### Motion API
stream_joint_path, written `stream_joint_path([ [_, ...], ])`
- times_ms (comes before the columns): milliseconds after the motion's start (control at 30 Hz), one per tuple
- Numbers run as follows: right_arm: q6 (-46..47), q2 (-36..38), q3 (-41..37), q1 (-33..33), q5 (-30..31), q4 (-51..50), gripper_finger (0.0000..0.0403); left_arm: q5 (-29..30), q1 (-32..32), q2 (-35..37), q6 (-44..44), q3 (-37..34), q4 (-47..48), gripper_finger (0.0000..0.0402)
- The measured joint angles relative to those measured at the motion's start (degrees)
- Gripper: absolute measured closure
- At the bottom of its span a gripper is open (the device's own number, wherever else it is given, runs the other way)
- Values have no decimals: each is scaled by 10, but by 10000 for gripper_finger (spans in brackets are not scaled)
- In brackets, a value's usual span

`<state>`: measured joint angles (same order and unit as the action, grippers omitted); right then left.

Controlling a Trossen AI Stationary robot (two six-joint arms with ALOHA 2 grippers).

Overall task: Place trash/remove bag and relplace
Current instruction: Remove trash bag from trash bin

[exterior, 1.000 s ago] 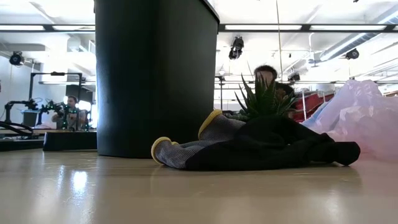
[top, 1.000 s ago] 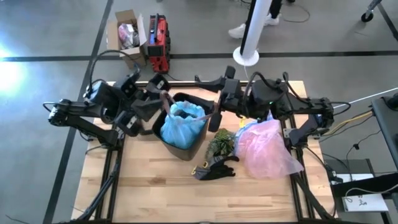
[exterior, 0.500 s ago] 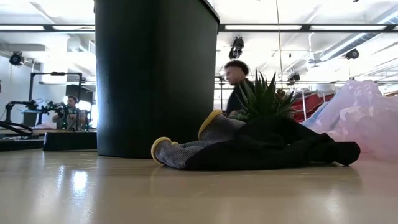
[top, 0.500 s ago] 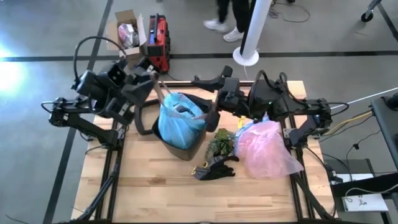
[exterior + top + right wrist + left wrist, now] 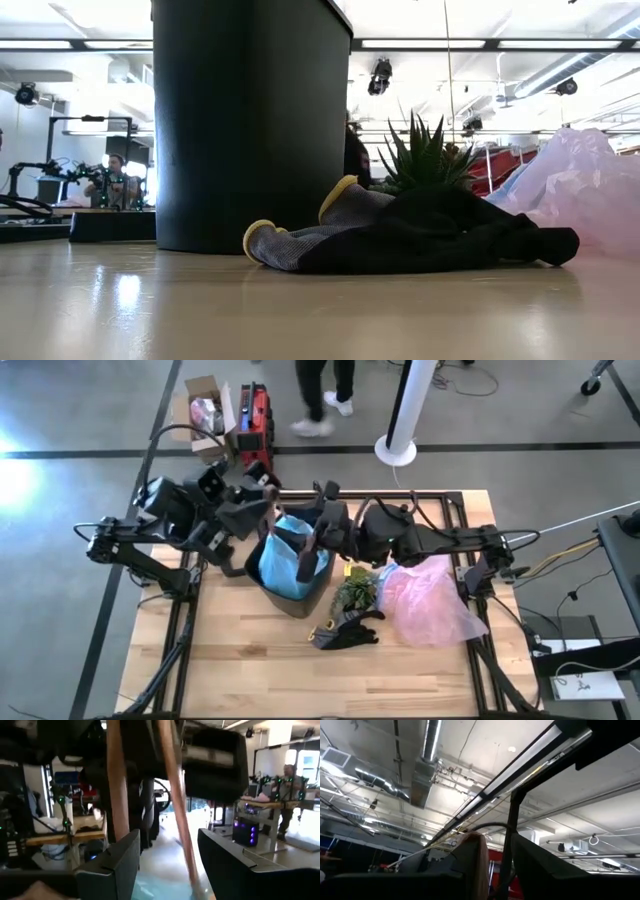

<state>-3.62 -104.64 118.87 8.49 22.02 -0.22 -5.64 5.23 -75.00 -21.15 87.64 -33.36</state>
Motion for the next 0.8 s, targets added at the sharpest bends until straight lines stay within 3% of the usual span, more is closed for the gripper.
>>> stream_joint_path([
  [267, -14, 4, 0, 0, 15, -52, 217, 0, 0, 19, 6, 0, -16, 304],
  [500, -9, -1, -3, -2, 15, -158, 217, 1, 0, 20, -2, 0, -33, 304],
  [800, -59, 14, 43, 8, 13, -149, 217, 0, 0, 20, -6, 0, -34, 304],
])
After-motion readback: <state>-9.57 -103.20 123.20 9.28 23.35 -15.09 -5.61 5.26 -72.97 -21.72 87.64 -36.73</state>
